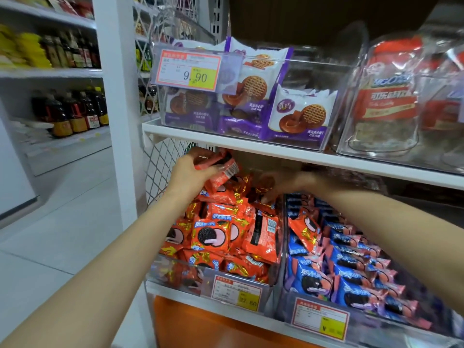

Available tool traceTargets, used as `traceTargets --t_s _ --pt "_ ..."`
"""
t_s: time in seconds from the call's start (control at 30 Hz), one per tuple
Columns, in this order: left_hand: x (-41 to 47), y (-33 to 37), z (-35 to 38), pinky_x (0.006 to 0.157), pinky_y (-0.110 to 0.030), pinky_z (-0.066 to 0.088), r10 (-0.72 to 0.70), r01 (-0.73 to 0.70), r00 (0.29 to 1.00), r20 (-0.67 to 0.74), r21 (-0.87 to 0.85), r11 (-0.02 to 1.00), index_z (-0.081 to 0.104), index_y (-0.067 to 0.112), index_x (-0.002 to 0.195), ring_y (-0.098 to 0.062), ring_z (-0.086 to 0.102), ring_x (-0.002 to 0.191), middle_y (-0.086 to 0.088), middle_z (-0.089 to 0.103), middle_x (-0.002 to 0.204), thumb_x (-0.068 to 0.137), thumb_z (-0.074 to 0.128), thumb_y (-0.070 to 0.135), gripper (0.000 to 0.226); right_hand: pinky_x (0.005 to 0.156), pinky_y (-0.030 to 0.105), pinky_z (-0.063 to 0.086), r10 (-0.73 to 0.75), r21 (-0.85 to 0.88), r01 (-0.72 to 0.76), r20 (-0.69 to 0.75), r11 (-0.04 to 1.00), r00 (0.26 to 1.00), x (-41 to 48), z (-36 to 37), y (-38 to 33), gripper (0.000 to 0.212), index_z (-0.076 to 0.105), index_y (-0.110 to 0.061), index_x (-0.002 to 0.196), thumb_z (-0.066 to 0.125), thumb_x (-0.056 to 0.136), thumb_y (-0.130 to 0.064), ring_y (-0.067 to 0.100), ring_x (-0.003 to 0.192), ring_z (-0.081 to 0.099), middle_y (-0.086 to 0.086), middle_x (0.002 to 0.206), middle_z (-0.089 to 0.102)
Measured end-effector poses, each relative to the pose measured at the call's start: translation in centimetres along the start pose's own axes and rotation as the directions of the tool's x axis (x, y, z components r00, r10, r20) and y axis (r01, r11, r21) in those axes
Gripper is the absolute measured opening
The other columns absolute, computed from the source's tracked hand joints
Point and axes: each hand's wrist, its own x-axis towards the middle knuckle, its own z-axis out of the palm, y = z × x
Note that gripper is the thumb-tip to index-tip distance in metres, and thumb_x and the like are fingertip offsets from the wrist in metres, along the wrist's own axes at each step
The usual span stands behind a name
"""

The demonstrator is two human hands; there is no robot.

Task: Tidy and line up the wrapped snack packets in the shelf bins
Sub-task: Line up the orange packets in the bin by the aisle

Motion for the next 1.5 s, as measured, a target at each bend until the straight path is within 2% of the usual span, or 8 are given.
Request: traceTargets --t_s 0.3,0.53,0.77,0.87,1.1,1.2,1.27,1.5 --pt "-0.2 -1.0 -0.7 0.083 -0.027 0.047 -0.003 0.003 1.0 0.01 0.077 0.997 0.063 0.011 0.111 -0.016 0.058 0.097 -0.004 0.063 0.106 0.076 0.076 0.015 0.038 0.102 0.032 0.039 0.057 -0.123 -0.056 0.006 0.991 0.998 0.1 0.2 -0.5 0.075 0.044 -0.013 0.136 0.08 0.072 -0.024 0.024 0.124 0.045 0.005 0.136 0.048" --pt "-0.4 -1.1 -0.9 0.092 -0.029 0.047 0.009 -0.029 0.992 0.123 0.163 0.986 0.057 0.009 0.122 -0.017 0.057 0.106 -0.005 0.062 0.119 0.076 0.075 0.01 0.05 0.077 0.023 0.048 -0.016 0.077 0.019 -0.038 0.997 0.999 -1.3 -1.7 -1.1 0.028 0.059 -0.009 0.108 0.068 0.082 -0.005 0.022 0.093 0.058 0.006 0.099 0.062" --pt "-0.9 -0.5 -0.5 0.063 -0.008 0.043 0.037 -0.048 0.995 0.093 0.116 0.992 0.059 0.009 0.116 -0.008 0.055 0.078 -0.001 0.061 0.093 0.075 0.076 0.013 0.044 0.071 0.014 0.039 0.037 0.203 0.032 -0.328 0.979 0.944 -1.6 -0.4 -0.3 0.049 0.057 -0.014 0.121 0.075 0.077 -0.025 0.017 0.106 0.053 0.0 0.116 0.059" --pt "-0.9 -0.1 -0.6 0.077 -0.021 0.046 0.097 -0.1 0.995 0.038 0.093 0.991 0.061 0.013 0.113 -0.014 0.059 0.087 -0.004 0.066 0.1 0.075 0.076 0.017 0.041 0.082 0.019 0.04 0.048 0.22 0.075 -0.505 0.973 0.862 -1.1 0.5 0.1 0.056 0.058 -0.007 0.123 0.079 0.073 -0.019 0.024 0.115 0.053 0.009 0.124 0.058" --pt "-1.0 0.1 -1.1 0.062 -0.022 0.057 0.062 -0.056 0.995 0.079 -0.071 0.996 0.055 0.011 0.113 -0.017 0.069 0.074 -0.011 0.065 0.102 0.081 0.065 -0.006 0.038 0.051 0.003 0.039 0.194 0.409 0.084 -0.592 0.909 0.782 -0.9 0.4 0.2 0.044 0.062 0.002 0.113 0.077 0.073 -0.004 0.01 0.077 0.057 0.015 0.11 0.063" --pt "-1.1 0.2 -1.1 0.084 -0.029 0.054 0.088 -0.087 0.99 0.111 -0.018 0.996 0.059 0.012 0.112 -0.022 0.065 0.094 -0.01 0.065 0.108 0.078 0.072 0.007 0.037 0.073 0.018 0.043 0.195 0.267 -0.047 -0.562 0.963 0.804 -0.4 0.7 -0.1 0.044 0.064 -0.004 0.113 0.08 0.073 -0.017 0.02 0.1 0.058 0.01 0.116 0.062" --pt "-1.2 0.3 -1.0 0.078 -0.02 0.055 0.056 -0.048 0.989 0.14 -0.065 0.997 0.06 0.012 0.105 -0.014 0.065 0.088 -0.003 0.065 0.101 0.082 0.07 0.018 0.025 0.084 0.027 0.043 0.181 0.144 -0.122 -0.536 0.982 0.824 -0.1 0.8 -0.1 0.04 0.066 -0.009 0.109 0.079 0.072 -0.019 0.022 0.108 0.056 0.008 0.116 0.063" --pt "-0.7 -0.8 -1.1 0.096 -0.043 0.048 0.078 -0.081 0.995 0.068 0.04 0.996 0.061 0.016 0.098 -0.025 0.057 0.108 0.001 0.055 0.112 0.084 0.066 0.009 0.016 0.083 0.028 0.032 0.094 -0.229 -0.275 -0.584 0.934 0.807 0.3 1.2 -0.4 0.024 0.067 -0.022 0.098 0.071 0.079 -0.037 0.023 0.11 0.055 0.002 0.111 0.065"
